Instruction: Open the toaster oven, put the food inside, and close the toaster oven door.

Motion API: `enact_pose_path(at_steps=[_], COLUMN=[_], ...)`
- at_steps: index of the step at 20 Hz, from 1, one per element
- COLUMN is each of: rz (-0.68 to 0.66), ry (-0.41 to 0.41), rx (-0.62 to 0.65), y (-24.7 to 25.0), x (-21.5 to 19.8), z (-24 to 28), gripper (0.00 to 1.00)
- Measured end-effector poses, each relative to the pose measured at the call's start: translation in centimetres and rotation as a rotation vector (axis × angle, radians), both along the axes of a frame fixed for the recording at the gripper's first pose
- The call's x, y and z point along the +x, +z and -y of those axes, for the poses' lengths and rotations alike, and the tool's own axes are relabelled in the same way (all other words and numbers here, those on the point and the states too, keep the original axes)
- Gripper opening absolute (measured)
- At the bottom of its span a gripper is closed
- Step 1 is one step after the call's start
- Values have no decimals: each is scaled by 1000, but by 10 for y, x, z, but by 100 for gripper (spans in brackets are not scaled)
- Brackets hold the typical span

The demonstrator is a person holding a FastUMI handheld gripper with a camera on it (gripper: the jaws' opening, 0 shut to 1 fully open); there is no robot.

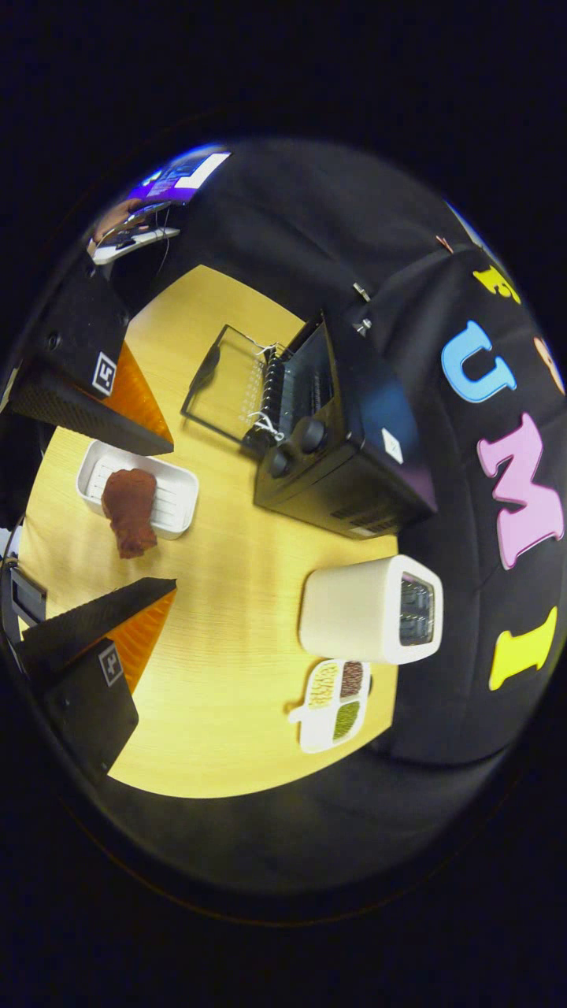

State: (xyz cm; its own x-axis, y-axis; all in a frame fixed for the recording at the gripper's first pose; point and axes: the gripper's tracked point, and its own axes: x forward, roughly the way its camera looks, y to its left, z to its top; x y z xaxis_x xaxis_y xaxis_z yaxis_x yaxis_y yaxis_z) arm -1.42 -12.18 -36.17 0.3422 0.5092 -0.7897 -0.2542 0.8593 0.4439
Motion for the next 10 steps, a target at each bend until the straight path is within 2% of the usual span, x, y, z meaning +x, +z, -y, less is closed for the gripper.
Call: enact_pose_path(at_steps=[4,6,8,10], rz=[-145,-210,-262,-314], ry=[27,33,30,25], rx=[66,108,129,153], y=[-29,-37,-45,-50], x=[-10,-17,-23,-28], z=[0,-5,-8,-10], gripper=[96,88,75,72])
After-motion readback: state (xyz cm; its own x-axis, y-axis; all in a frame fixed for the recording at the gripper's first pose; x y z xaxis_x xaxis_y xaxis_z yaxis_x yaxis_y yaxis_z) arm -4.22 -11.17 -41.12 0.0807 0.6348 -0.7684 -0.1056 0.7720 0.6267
